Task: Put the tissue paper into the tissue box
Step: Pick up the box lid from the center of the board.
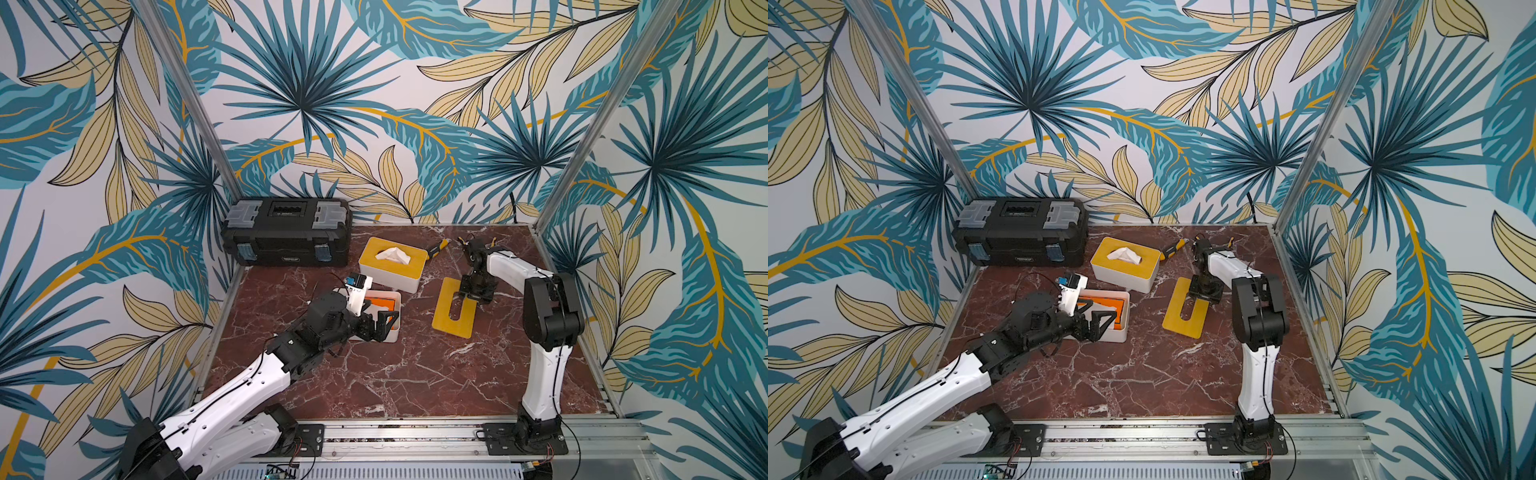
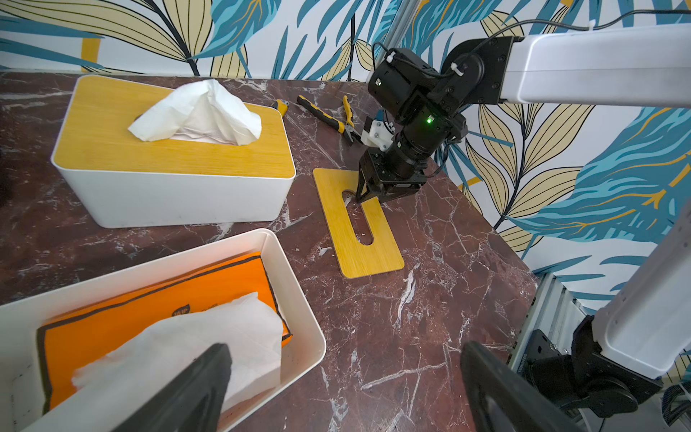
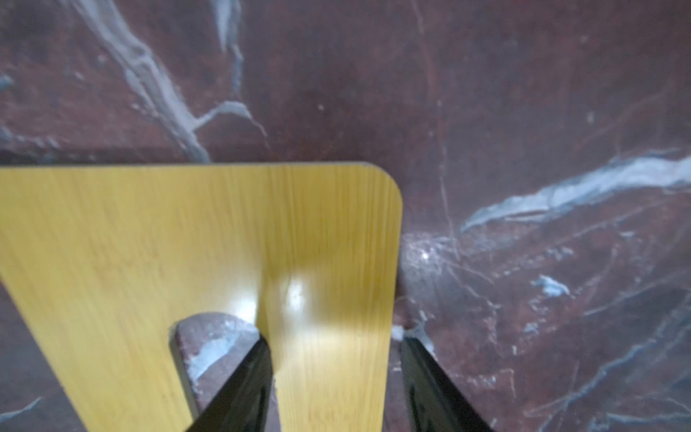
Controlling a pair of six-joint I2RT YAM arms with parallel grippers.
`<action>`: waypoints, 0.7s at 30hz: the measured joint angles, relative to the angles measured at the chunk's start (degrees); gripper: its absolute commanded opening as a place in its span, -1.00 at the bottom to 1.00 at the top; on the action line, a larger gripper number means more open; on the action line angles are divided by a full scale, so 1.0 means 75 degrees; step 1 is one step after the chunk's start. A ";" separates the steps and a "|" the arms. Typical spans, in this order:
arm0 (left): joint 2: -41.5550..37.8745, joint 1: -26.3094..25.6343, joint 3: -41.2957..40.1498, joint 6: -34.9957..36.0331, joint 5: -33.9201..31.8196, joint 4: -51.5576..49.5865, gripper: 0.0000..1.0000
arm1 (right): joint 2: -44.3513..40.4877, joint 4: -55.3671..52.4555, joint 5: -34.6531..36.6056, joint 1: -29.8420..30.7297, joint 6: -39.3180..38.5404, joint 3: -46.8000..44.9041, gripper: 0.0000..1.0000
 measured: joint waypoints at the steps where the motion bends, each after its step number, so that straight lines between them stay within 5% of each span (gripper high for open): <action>1: 0.0003 0.0006 0.0000 0.0000 0.0000 0.0000 1.00 | -0.0111 0.0020 -0.0003 -0.0003 0.0044 -0.0146 0.19; 21: 0.0050 0.0009 -0.0012 -0.0009 0.0096 0.0017 1.00 | -0.0901 0.0679 0.0125 0.0411 0.1183 -0.1463 -0.12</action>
